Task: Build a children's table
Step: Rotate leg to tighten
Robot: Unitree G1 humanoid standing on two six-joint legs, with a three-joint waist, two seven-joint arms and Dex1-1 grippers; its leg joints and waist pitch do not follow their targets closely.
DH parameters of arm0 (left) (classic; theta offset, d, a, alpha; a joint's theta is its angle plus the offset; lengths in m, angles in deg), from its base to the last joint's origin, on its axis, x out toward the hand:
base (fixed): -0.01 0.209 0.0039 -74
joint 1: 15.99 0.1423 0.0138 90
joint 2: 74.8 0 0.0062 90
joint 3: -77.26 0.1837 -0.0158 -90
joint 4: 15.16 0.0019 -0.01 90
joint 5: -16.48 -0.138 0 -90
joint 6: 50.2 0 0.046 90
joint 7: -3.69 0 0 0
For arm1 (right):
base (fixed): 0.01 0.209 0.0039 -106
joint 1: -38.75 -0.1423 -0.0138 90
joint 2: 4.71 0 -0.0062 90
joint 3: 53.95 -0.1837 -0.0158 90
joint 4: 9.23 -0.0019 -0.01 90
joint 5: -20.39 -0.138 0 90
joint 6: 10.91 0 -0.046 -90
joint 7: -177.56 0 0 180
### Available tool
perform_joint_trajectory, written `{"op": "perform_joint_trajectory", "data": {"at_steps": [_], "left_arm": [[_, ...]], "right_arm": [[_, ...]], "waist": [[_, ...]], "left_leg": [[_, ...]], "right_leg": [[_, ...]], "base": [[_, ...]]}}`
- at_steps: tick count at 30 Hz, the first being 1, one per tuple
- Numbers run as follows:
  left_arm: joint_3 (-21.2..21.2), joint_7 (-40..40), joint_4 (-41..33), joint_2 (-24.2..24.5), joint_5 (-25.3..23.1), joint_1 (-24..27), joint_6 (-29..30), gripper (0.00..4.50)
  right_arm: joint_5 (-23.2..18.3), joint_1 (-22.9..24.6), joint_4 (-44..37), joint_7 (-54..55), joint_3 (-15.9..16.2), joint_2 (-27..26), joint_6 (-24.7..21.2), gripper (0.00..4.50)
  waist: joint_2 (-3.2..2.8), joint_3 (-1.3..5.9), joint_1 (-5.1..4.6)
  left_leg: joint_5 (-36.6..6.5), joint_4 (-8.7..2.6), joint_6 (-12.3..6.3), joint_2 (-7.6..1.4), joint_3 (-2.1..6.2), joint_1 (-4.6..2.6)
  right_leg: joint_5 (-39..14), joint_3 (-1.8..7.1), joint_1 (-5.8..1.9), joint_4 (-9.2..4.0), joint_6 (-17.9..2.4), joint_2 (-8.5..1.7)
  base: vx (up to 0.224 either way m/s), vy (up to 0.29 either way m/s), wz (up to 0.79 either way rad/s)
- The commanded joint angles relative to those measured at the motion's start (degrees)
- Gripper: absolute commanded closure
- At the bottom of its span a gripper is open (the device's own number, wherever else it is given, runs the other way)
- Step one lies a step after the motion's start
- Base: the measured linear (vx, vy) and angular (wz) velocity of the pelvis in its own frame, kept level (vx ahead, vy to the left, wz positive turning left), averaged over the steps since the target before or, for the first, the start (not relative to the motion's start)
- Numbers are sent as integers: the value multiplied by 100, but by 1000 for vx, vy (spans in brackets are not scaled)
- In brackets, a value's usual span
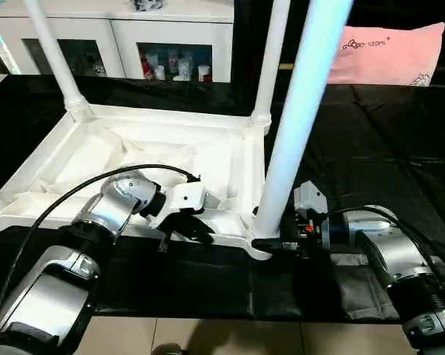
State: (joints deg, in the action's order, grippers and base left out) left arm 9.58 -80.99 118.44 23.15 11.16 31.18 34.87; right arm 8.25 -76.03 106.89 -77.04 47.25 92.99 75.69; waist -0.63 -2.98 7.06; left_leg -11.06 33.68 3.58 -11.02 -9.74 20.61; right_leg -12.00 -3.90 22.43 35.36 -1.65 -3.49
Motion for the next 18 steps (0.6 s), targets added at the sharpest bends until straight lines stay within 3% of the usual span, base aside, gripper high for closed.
{"op": "perform_joint_trajectory", "data": {"at_steps": [1, 5, 11, 15, 18], "left_arm": [[208, -284, -167, -32, -77, 59, -69, 450], [216, -292, -147, -32, -85, 56, -66, 450], [228, -245, -65, -36, -104, 50, -88, 450], [25, 122, 48, -176, -5, 37, 256, 450], [-198, 659, 129, -381, 81, -4, 544, 450]], "right_arm": [[-38, -73, 44, -88, -32, 34, 11, 141], [-54, -49, 32, -139, -11, 51, 9, 161], [-91, 6, -2, -204, 10, 35, -45, 176], [-270, 141, -139, 114, -102, -137, -664, 177], [-142, 180, -8, 766, -175, -386, -900, 178]], "waist": [[6, 401, -20], [-22, 410, -10], [-18, 411, -6], [-14, 407, 3], [-31, 369, -3]], "left_leg": [[-520, -331, -414, -270, 43, -37], [-463, -321, -434, -268, 45, -38], [-523, -320, -419, -267, 43, -43], [-502, -323, -416, -266, 45, -41], [-757, -350, -271, -266, 46, -58]], "right_leg": [[153, 290, -335, -312, -1497, -500], [289, 287, -331, -298, -1526, -497], [280, 285, -335, -304, -1540, -492], [281, 286, -342, -300, -1542, -487], [-182, 283, -316, -362, -1493, -503]], "base": [[0, 0, 0], [0, 0, 0], [0, 0, 0], [0, 0, 0], [0, 0, 0]]}}
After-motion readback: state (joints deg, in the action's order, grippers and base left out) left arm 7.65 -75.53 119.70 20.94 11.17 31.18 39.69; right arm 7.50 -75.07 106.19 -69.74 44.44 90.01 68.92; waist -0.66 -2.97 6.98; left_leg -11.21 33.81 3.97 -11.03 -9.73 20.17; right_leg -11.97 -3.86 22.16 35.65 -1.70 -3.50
